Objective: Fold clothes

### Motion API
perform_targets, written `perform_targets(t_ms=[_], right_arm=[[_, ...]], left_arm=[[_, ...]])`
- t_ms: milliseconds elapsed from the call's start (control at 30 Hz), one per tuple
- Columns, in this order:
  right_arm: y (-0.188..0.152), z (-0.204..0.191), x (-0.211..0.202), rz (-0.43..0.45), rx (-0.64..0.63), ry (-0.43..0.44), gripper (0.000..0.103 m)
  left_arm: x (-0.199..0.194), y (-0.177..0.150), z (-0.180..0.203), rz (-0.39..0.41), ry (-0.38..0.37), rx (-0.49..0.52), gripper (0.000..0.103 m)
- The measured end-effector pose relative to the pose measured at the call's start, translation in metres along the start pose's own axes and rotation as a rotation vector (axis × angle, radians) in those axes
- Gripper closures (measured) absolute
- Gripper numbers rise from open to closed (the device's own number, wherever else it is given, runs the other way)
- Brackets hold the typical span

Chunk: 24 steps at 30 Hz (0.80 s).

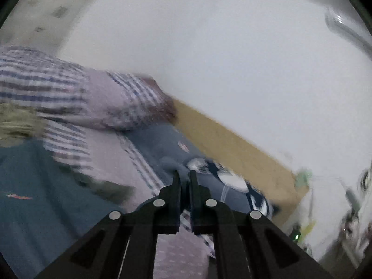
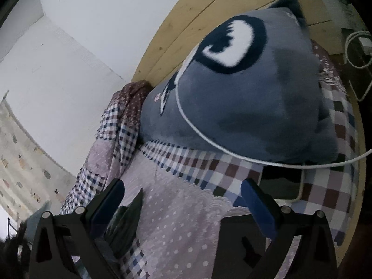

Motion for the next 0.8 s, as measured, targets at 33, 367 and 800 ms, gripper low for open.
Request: perform_targets(t_ms=[33,367,800], right_arm=[[-0.003,-0.004,0.001,-0.005,-0.007,0.008,0.001],[-0.048,-0.064,0.01,-0.082,-0.173,0.114,0.001],[-0.145,-0.141,0.022,-0.188,-0.406,0.195,0.001]], left_arm=[[-0.017,0.003,-0.031,0.024,0.064,-0.02,0.095],[-0.172,-0.067,-0.286,-0.029,0.65,-0.422,0.026],[-0.109,-0.059,-0.274,-0.267,0.468,-0.181,0.021]])
Point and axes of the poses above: each gripper's, at about its wrist camera, not at the fingertips, and x roughly the way its jaws point, z to its right, y to its top, the point moved 7 cm from there along x, roughly the way its jaws point, and after that the axes turned 11 degrees about z, right-handed, at the moved point
